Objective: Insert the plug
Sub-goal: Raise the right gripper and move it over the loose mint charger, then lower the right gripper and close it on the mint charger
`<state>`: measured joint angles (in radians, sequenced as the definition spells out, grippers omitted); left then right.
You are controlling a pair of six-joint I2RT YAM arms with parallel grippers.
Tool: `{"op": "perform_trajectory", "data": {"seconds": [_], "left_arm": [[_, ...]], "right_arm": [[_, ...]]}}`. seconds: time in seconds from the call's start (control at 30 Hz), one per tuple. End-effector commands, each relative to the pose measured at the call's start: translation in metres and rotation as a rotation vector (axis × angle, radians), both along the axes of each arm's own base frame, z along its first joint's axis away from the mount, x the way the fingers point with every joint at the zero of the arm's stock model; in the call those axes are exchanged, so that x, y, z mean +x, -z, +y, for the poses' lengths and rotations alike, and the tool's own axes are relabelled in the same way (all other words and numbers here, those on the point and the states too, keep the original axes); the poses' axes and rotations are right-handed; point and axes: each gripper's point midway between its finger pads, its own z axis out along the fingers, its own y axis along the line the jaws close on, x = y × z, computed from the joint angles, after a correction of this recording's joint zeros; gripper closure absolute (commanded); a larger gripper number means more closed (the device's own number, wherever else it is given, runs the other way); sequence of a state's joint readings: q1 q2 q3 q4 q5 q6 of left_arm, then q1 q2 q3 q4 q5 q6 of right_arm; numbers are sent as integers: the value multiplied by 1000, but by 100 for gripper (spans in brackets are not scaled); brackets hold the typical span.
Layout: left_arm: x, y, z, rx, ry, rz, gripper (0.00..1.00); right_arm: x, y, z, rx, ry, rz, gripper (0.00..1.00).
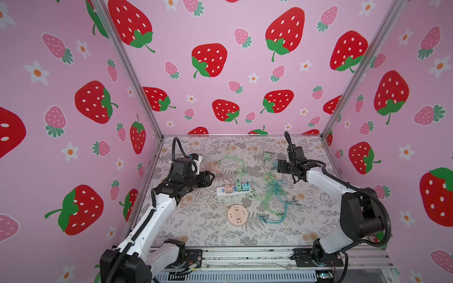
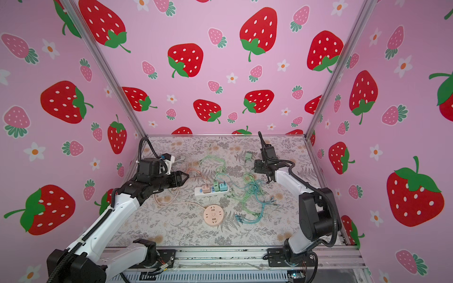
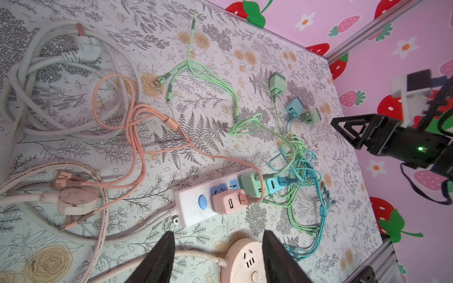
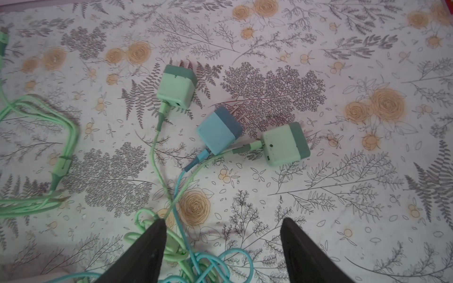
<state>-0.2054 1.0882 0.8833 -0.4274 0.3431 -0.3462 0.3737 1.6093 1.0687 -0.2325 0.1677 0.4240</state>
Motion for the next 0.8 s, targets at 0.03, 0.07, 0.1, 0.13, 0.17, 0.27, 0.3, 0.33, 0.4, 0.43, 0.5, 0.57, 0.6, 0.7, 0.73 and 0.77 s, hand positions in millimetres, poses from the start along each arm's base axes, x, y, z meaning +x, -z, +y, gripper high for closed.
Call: {"op": "perform_trajectory", "data": {"seconds": [0.03,0.07,0.1,0.13,0.17,0.27,0.3,0.33,0.4,0.43,0.5,0.57,0.6,0.7,0.73,0.77], "left_arm": [[-3,-3,3,14,3,-9,40],[-3,-3,3,18,3,-9,40],[-3,-4,3,21,5,-9,40],[-4,-3,3,22,6,-8,40],[-4,-3,4,24,5,-9,40],[-5,-3,5,28,4,-10,40],[-5,-3,4,28,5,-11,40],[-5,-4,5,27,4,-13,40],[-5,-5,5,29,4,-17,40],[-5,-5,5,29,5,-15,40],[-5,-6,5,29,5,-17,40],[-5,-5,4,29,8,-16,40],[-5,-5,4,28,9,-16,40],[-6,-6,3,26,13,-17,40],[-6,-6,3,25,13,-17,40],[-6,-6,3,24,14,-17,40]], "right_arm": [[11,4,-18,43,146,-2,25],[13,7,-21,54,166,-1,25],[14,10,-25,67,188,-1,26],[15,12,-28,84,207,0,27],[17,15,-32,107,230,1,27],[21,24,-43,179,299,10,30],[21,27,-46,203,322,13,31],[21,29,-48,221,338,18,31],[22,34,-50,250,368,24,31],[22,36,-50,259,375,28,31],[23,42,-49,278,392,42,31],[25,49,-48,307,411,55,30],[26,52,-48,320,422,60,30],[30,57,-47,356,459,61,30],[32,58,-49,365,475,61,30],[34,59,-49,376,491,58,30]]}}
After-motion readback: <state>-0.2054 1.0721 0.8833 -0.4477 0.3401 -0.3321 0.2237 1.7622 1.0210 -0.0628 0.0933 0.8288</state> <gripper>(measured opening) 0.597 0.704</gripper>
